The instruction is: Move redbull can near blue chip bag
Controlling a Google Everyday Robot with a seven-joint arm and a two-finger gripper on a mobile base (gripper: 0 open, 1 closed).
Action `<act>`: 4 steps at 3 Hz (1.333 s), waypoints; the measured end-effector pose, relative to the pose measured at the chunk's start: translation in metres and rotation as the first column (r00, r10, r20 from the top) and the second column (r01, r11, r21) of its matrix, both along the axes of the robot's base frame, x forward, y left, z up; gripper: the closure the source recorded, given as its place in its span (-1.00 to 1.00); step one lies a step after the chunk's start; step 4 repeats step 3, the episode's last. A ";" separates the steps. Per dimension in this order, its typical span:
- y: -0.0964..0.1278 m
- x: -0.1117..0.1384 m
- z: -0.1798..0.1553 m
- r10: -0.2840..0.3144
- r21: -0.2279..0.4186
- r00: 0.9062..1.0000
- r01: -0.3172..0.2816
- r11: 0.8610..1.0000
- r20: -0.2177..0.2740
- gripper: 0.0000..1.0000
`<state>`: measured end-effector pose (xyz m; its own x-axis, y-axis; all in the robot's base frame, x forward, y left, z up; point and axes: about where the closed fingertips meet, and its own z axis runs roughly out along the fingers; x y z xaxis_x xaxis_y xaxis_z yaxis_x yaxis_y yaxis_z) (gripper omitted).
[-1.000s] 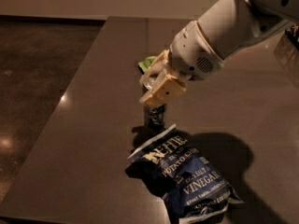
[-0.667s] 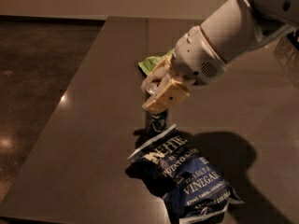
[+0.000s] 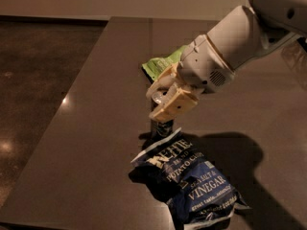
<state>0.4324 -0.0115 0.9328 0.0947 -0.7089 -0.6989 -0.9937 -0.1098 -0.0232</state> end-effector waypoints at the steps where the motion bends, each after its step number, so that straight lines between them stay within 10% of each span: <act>1: -0.002 -0.002 -0.006 0.021 -0.001 1.000 -0.021 1.000 0.010 -0.76; 4: 0.000 -0.003 -0.005 0.023 -0.002 1.000 -0.023 1.000 0.013 -1.00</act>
Offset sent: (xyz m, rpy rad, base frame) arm -0.0017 -0.0016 -0.0052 -0.0008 -0.0086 0.0183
